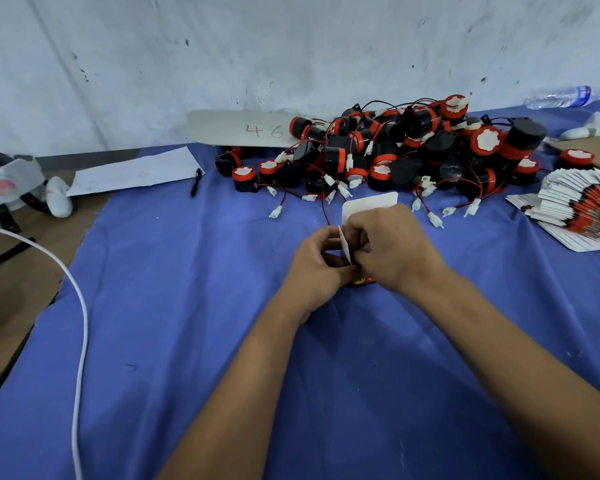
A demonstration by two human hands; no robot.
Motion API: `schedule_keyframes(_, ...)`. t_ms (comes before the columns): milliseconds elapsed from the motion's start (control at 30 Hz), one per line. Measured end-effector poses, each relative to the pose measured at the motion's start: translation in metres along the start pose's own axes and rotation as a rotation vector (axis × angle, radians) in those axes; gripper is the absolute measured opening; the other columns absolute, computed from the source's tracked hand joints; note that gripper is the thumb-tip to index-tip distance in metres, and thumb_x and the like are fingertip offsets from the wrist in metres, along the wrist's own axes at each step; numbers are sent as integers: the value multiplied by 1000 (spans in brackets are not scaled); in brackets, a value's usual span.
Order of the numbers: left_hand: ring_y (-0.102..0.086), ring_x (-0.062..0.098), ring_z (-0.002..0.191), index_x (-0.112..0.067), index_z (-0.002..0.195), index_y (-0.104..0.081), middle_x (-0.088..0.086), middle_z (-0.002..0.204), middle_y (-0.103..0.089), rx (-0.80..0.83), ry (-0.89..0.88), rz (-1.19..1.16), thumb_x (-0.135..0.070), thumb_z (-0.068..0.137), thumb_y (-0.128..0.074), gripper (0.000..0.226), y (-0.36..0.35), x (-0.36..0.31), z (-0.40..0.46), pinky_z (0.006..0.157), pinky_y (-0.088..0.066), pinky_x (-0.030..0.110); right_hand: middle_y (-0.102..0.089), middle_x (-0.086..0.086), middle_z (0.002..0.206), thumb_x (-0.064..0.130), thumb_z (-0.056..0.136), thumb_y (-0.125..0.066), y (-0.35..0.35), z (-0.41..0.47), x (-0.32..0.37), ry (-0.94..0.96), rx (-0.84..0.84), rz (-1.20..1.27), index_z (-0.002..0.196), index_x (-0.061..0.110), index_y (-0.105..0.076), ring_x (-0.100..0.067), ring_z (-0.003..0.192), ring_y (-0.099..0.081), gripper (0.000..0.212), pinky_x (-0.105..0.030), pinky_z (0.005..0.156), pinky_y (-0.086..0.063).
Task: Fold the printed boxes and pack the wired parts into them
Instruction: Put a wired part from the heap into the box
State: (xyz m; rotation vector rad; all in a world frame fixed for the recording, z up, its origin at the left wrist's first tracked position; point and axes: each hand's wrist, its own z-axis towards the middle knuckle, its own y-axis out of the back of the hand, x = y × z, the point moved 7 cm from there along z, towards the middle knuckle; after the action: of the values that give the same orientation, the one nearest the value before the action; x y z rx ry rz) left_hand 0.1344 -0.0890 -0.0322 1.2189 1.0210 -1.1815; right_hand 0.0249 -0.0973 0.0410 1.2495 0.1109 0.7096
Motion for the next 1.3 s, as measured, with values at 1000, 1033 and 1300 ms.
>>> schedule_keyframes(1000,-64,9,74,-22,93,-74,-4,83,-73,-149,25,-12,-12,107,-50,29,3,4,4,68,-55,27,-71,15,87,1,95,-56,1,-33,-13,197,-119,182,112,16,-66,-10,92,-62,25,-40,116,-29)
schedule_keyframes(1033,-62,7,70,-24,90,-72,-7,78,-71,-165,17,10,-12,106,-50,30,2,4,5,66,-54,26,-71,15,86,-3,91,-60,2,-35,-15,198,-125,256,110,14,-67,-10,91,-62,26,-40,109,-38)
schedule_keyframes(1300,-57,-2,61,-19,94,-72,-16,70,-67,-127,-26,21,-35,105,-58,24,-7,0,5,56,-43,12,-69,7,80,-10,75,-72,5,-41,-33,44,-225,607,96,15,-64,-14,76,-68,34,-28,68,-57)
